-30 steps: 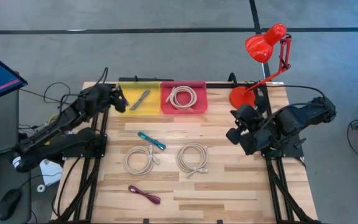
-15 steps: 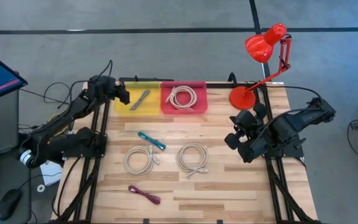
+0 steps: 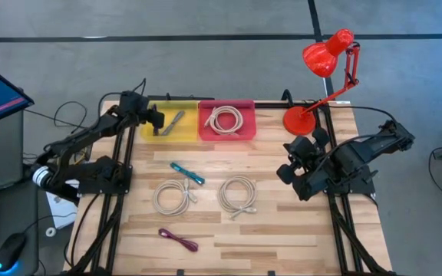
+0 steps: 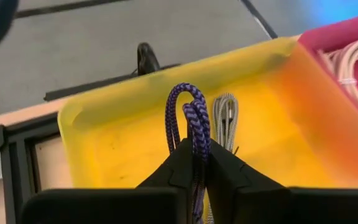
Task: Pick & Place USB Port
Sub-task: Put the violet charger cable into the yellow bin, then put the brown HDMI cable into the pink bin
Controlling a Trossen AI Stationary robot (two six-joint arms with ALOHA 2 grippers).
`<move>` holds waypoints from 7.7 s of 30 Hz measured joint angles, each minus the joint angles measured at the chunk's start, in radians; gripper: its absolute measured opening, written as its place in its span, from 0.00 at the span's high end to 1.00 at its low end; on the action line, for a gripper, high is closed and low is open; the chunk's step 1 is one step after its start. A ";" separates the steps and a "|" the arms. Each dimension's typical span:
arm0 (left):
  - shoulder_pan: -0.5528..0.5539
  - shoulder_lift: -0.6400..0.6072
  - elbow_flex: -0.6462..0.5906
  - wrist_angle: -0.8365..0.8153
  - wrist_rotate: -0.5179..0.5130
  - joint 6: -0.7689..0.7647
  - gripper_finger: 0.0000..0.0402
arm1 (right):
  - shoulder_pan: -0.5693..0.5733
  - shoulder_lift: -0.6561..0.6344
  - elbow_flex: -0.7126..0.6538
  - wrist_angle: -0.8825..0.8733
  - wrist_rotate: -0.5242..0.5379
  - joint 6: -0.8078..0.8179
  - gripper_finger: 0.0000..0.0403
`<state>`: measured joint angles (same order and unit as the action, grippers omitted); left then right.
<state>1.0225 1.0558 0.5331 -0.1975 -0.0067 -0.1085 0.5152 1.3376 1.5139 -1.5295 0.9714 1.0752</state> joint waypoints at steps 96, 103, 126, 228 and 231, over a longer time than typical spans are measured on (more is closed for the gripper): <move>-1.161 -0.478 0.049 0.152 -0.296 -0.212 0.99 | 0.107 -0.128 0.001 0.068 -0.031 -0.011 1.00; -1.248 -0.397 0.149 0.154 -0.361 -0.127 0.99 | 0.106 -0.114 0.001 0.101 -0.138 -0.079 1.00; -1.261 -0.348 0.179 0.158 -0.368 -0.133 0.99 | -0.135 0.156 0.001 0.193 -0.445 0.112 0.79; -1.261 -0.348 0.178 0.154 -0.366 -0.135 0.98 | -0.680 0.310 0.166 0.573 -0.626 -0.704 1.00; -1.261 -0.348 0.178 0.153 -0.366 -0.135 0.98 | -0.746 0.321 0.174 0.641 -0.628 -0.732 1.00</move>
<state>-0.2382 0.7082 0.7109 -0.0440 -0.3729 -0.2435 -0.2309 1.6587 1.6882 -0.8887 0.3437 0.3428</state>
